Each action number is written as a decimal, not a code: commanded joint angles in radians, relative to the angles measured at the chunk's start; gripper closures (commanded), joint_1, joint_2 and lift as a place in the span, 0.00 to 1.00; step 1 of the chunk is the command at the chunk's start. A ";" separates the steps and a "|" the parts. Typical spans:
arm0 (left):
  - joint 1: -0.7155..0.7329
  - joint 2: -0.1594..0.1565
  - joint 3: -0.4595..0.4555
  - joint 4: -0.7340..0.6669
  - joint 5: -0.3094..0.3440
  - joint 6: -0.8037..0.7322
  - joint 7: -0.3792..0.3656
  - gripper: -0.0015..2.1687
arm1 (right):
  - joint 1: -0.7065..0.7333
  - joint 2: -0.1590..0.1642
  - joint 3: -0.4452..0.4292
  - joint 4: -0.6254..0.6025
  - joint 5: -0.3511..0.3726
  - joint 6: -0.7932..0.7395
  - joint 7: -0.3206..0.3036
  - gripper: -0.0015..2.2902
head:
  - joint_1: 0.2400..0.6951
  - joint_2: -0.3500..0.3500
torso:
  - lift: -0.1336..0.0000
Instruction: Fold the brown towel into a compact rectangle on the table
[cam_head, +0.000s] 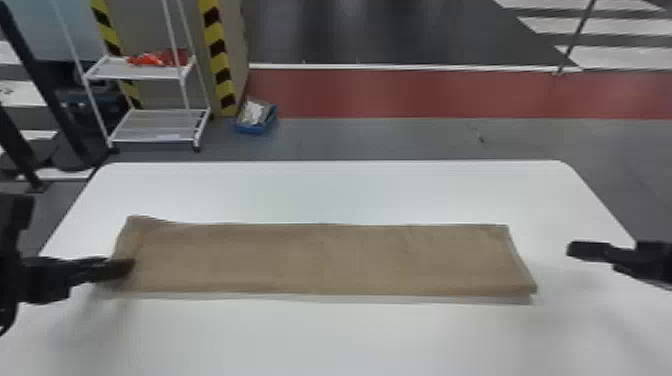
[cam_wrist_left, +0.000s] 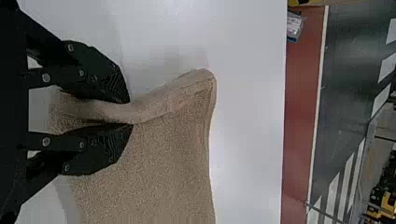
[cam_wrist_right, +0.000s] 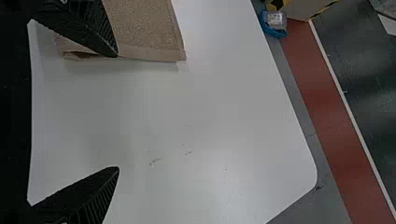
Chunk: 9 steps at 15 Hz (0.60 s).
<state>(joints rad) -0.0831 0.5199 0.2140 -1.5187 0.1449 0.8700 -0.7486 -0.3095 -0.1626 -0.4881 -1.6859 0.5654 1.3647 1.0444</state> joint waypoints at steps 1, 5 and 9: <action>-0.004 -0.001 0.030 0.000 0.010 0.004 -0.018 0.99 | 0.001 0.000 -0.003 0.000 -0.002 0.000 0.000 0.00 | 1.00 0.47 | 0.04; -0.021 0.034 0.079 0.000 0.010 0.019 -0.072 0.99 | 0.006 0.000 -0.014 0.000 -0.010 0.000 0.000 0.00 | 1.00 0.49 | 0.04; -0.038 0.091 0.143 -0.004 0.025 0.083 -0.110 0.99 | 0.006 -0.006 -0.017 -0.008 -0.024 0.006 0.000 0.00 | 1.00 0.54 | 0.04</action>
<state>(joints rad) -0.1168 0.5986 0.3296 -1.5183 0.1612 0.9050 -0.8517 -0.3028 -0.1668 -0.5024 -1.6906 0.5469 1.3678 1.0446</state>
